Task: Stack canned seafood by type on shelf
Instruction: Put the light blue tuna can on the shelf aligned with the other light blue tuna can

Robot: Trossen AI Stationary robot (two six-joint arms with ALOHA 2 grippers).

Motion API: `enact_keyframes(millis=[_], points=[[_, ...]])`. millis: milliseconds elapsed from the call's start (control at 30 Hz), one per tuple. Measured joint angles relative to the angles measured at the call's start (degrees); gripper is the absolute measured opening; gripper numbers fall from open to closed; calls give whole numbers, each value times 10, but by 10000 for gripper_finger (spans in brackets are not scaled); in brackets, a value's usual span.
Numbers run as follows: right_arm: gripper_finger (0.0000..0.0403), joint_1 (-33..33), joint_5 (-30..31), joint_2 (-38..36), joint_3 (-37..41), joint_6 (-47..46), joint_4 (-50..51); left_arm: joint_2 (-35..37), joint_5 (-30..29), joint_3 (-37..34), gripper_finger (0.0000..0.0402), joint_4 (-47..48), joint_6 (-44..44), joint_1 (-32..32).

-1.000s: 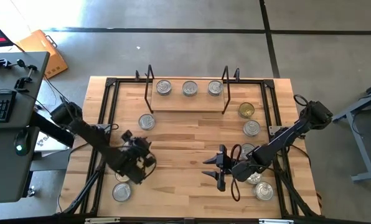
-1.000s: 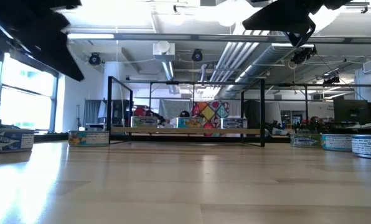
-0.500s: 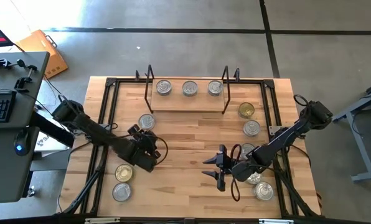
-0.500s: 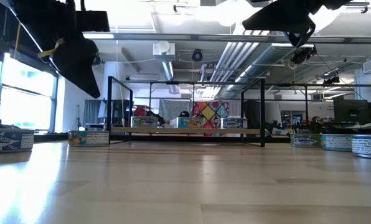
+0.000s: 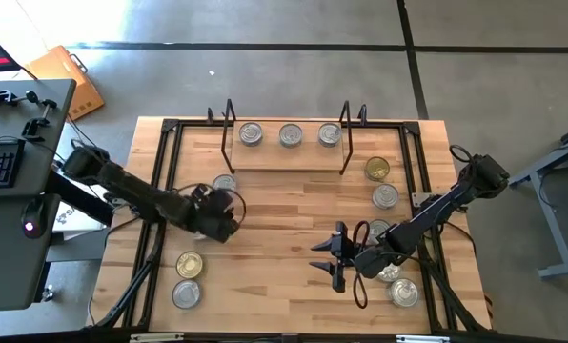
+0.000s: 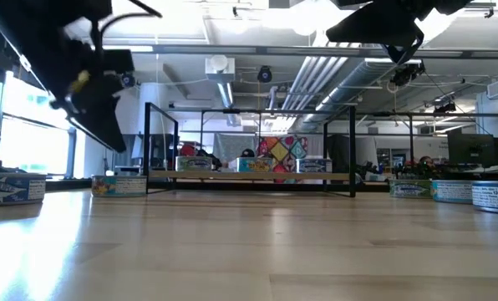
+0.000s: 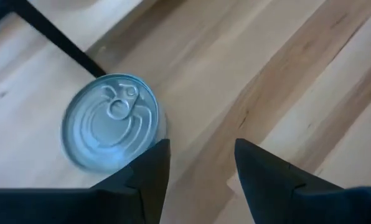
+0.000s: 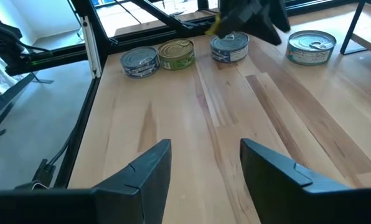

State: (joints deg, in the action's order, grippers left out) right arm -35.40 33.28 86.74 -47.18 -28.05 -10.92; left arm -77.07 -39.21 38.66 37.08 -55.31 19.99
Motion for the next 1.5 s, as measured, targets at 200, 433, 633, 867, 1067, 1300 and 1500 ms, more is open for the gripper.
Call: enact_keyframes(millis=[200,433,633,867,1067,1300,1500], points=[[184,2,0,0,0,-1,-1,13,17,-54,156,-117,143,-67],[184,3,7,0,0,-2,-5,-11,31,-70,140,-150,230,-116],[184,3,7,0,0,-1,-5,-41,45,-71,113,-150,251,-126],[184,3,7,0,0,0,-5,-52,39,-69,63,-153,260,-116],[184,3,7,0,0,0,-5,-53,57,-69,8,-187,285,-84],[184,3,7,0,0,0,-5,-55,132,-71,1,-300,336,-27],[184,3,6,0,0,0,-5,-56,135,-72,0,-400,335,28]])
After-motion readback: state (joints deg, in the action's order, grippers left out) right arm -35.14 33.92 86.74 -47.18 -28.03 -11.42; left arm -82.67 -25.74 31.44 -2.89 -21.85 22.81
